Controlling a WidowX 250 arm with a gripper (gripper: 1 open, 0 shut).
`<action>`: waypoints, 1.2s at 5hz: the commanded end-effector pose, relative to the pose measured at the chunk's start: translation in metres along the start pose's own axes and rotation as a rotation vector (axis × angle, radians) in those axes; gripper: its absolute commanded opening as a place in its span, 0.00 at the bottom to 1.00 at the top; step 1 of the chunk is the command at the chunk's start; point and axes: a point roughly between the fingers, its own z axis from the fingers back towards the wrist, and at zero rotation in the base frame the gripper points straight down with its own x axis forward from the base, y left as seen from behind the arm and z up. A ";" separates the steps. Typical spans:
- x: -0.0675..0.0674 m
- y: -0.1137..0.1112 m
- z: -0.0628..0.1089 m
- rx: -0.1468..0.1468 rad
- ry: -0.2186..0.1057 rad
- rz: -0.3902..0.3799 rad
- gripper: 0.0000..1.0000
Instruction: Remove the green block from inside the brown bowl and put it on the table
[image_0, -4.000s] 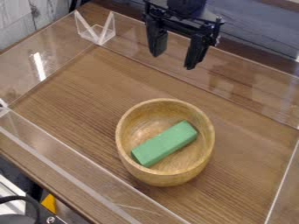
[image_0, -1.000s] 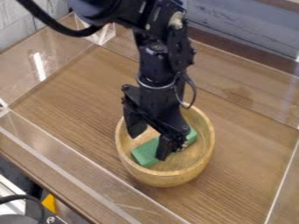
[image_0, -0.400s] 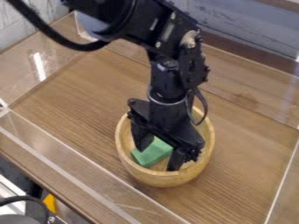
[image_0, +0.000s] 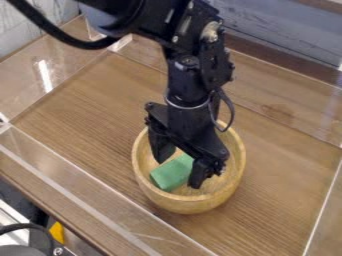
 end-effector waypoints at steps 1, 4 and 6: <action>0.010 0.002 0.007 0.003 -0.040 0.023 1.00; 0.019 0.006 0.003 0.014 -0.030 0.100 1.00; 0.010 0.006 -0.023 0.025 -0.024 0.103 1.00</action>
